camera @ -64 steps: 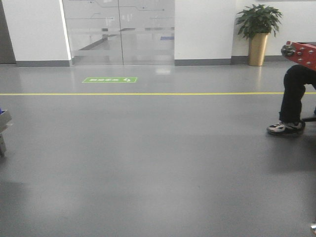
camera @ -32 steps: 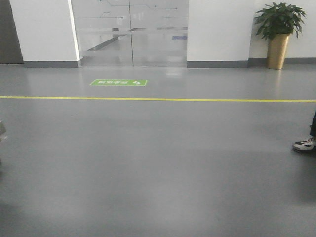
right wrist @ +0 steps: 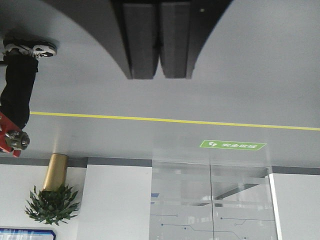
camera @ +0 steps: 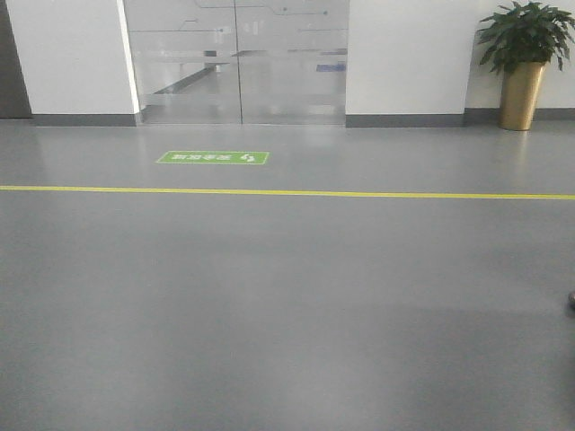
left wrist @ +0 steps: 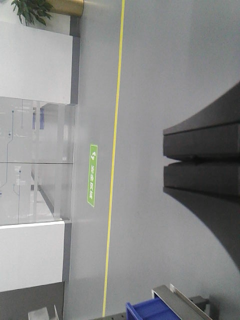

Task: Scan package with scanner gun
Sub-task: 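Drive the base forward and turn toward the red-framed table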

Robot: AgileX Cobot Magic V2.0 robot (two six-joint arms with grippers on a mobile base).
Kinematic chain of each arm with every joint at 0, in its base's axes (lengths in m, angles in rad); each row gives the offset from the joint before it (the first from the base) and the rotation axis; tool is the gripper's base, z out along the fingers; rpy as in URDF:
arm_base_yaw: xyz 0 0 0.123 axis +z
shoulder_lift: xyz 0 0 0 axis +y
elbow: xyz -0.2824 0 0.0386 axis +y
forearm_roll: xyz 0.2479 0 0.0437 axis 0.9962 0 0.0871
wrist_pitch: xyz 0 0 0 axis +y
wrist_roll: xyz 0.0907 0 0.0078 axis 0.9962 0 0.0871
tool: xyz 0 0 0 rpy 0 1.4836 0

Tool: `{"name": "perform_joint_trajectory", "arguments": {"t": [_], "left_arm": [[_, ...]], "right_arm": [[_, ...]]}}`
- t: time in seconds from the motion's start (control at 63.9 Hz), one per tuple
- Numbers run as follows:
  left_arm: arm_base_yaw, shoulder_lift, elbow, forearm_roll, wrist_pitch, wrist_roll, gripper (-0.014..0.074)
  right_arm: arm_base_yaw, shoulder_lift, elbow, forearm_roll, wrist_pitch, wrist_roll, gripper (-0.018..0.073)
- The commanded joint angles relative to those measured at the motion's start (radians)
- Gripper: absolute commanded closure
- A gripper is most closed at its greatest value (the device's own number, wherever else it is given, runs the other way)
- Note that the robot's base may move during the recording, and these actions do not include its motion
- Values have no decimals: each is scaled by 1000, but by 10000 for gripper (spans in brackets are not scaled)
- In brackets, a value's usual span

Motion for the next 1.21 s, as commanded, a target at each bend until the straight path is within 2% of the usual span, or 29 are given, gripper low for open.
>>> {"name": "perform_joint_trajectory", "arguments": {"t": [0.0, 1.19], "left_arm": [[-5, -3, -5, 1, -19, -6, 707], [-5, -3, -5, 1, -19, -6, 707]], "right_arm": [[-4, -3, 0, -7, -19, -1, 712], [0, -3, 0, -7, -21, -1, 712]]}}
